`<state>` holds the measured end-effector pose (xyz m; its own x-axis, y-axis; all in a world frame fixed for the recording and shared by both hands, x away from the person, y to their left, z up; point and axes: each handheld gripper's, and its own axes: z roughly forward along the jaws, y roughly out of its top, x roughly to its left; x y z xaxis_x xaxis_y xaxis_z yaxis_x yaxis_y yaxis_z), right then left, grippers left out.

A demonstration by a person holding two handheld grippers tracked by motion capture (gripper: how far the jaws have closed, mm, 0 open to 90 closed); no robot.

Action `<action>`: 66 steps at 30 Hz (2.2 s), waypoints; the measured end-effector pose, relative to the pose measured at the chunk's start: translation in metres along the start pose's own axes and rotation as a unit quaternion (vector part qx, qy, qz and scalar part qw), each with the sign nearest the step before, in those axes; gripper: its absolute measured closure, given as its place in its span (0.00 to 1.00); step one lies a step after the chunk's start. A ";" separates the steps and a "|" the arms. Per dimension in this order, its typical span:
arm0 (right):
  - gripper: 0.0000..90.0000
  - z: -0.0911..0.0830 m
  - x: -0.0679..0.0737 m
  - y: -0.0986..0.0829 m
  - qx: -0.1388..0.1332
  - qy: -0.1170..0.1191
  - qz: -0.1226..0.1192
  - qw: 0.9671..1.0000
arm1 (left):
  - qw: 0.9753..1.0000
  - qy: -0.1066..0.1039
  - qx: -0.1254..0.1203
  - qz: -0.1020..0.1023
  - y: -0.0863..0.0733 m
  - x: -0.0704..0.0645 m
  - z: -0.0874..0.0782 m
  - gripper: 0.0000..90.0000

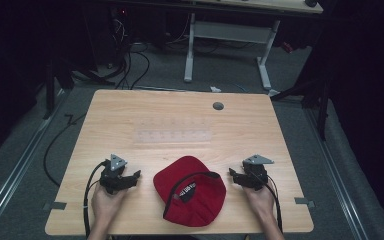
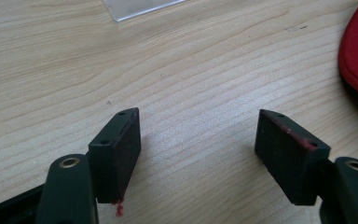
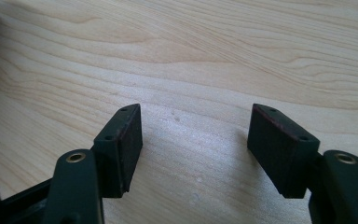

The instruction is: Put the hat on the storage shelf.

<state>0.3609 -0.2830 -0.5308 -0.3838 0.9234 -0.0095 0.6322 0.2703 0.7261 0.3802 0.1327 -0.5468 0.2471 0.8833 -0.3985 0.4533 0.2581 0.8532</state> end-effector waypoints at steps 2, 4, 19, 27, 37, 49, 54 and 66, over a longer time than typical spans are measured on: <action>0.42 0.000 -0.001 0.000 -0.001 -0.001 -0.001 1.000 | 1.000 0.000 0.000 0.000 0.000 0.000 0.000 0.35; 0.43 -0.001 -0.002 0.000 -0.001 0.003 0.007 1.000 | 1.000 0.000 0.000 0.000 0.000 0.000 0.000 0.35; 0.50 -0.034 0.003 -0.003 -0.046 0.042 0.021 0.998 | 1.000 0.000 0.000 0.000 0.000 0.000 0.000 0.35; 0.50 -0.049 0.015 -0.006 -0.068 0.063 0.018 0.996 | 1.000 0.003 -0.001 0.000 0.000 0.000 0.000 0.35; 0.51 -0.074 0.033 -0.005 -0.112 0.077 -0.005 0.991 | 1.000 0.001 0.001 0.002 0.000 0.000 0.000 0.33; 0.51 -0.079 0.056 0.002 -0.118 0.106 -0.042 0.986 | 1.000 0.001 0.001 0.002 0.000 0.000 0.000 0.33; 0.50 -0.070 0.061 0.006 -0.104 0.116 -0.045 0.987 | 1.000 0.001 0.001 0.002 0.000 0.000 0.000 0.33; 0.46 -0.041 0.066 0.012 -0.064 0.134 -0.046 0.988 | 1.000 0.001 0.001 0.001 0.000 0.000 0.000 0.33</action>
<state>0.3154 -0.2304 -0.4949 -0.6111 0.7865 0.0894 0.5020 0.2978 0.8120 0.3804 0.1320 -0.5471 0.2464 0.8850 -0.3951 0.4536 0.2550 0.8540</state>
